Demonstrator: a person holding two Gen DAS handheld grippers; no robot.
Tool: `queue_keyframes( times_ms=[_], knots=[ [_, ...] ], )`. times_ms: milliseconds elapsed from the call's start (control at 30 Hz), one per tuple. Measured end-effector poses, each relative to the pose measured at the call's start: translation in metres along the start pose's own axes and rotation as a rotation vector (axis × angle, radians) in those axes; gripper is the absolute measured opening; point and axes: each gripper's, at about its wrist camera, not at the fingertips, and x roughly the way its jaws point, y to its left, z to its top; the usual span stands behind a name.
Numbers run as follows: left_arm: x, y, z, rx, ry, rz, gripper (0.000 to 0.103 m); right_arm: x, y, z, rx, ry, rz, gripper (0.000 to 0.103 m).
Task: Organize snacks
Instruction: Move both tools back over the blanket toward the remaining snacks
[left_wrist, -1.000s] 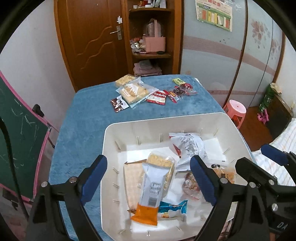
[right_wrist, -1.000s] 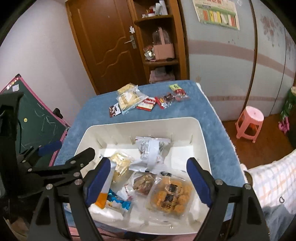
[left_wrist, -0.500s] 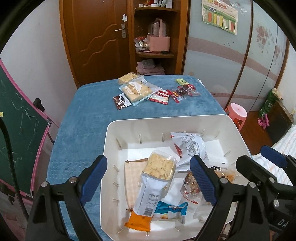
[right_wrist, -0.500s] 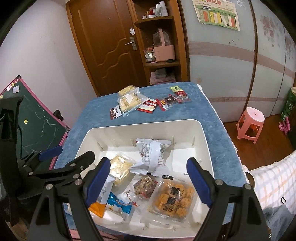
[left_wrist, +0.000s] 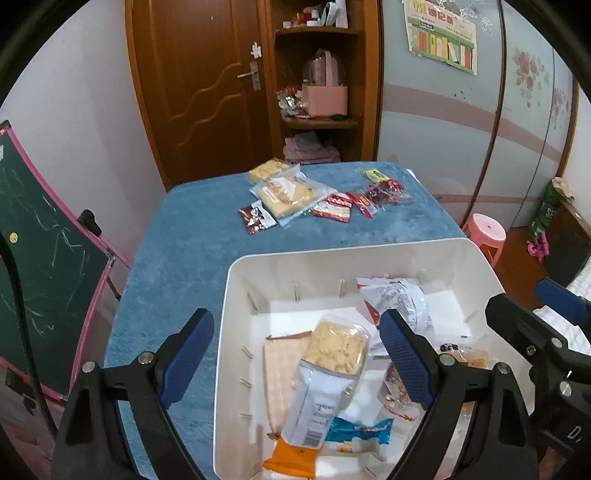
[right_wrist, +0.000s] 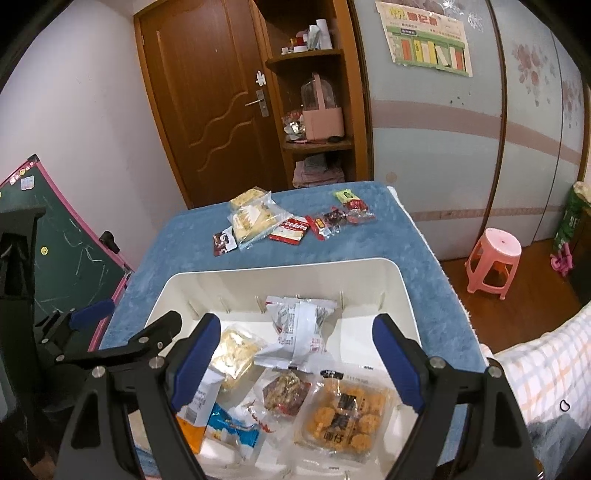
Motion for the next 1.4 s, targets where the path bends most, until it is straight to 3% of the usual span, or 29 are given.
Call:
queue_keyframes(
  times_ms=[200, 400, 533, 767, 933, 1100, 1267, 1400],
  knots=[
    [0.001, 0.007, 0.003, -0.015, -0.036, -0.02, 0.09, 0.004, 0.005, 0.003, -0.031, -0.031, -0.012, 0.085],
    [0.005, 0.006, 0.01, 0.029, -0.061, 0.011, 0.09, 0.01, 0.007, 0.01, -0.062, -0.054, -0.021, 0.085],
    [0.012, 0.01, 0.021, 0.039, -0.022, -0.01, 0.09, 0.015, 0.009, 0.021, -0.09, -0.066, -0.014, 0.085],
    [0.035, 0.024, 0.053, 0.035, 0.053, -0.055, 0.09, 0.041, 0.006, 0.052, -0.163, 0.014, -0.047, 0.085],
    [0.043, 0.039, 0.094, 0.042, 0.015, -0.004, 0.091, 0.054, -0.014, 0.093, -0.124, 0.043, -0.031, 0.085],
    [0.059, 0.056, 0.149, 0.014, 0.022, -0.04, 0.091, 0.059, -0.026, 0.146, -0.143, 0.017, 0.008, 0.085],
    [0.092, 0.066, 0.195, 0.0, 0.063, 0.002, 0.091, 0.09, -0.041, 0.202, -0.162, 0.046, 0.002, 0.085],
    [0.133, 0.075, 0.223, -0.022, 0.113, 0.038, 0.091, 0.124, -0.058, 0.235, -0.152, 0.068, -0.054, 0.085]
  ],
)
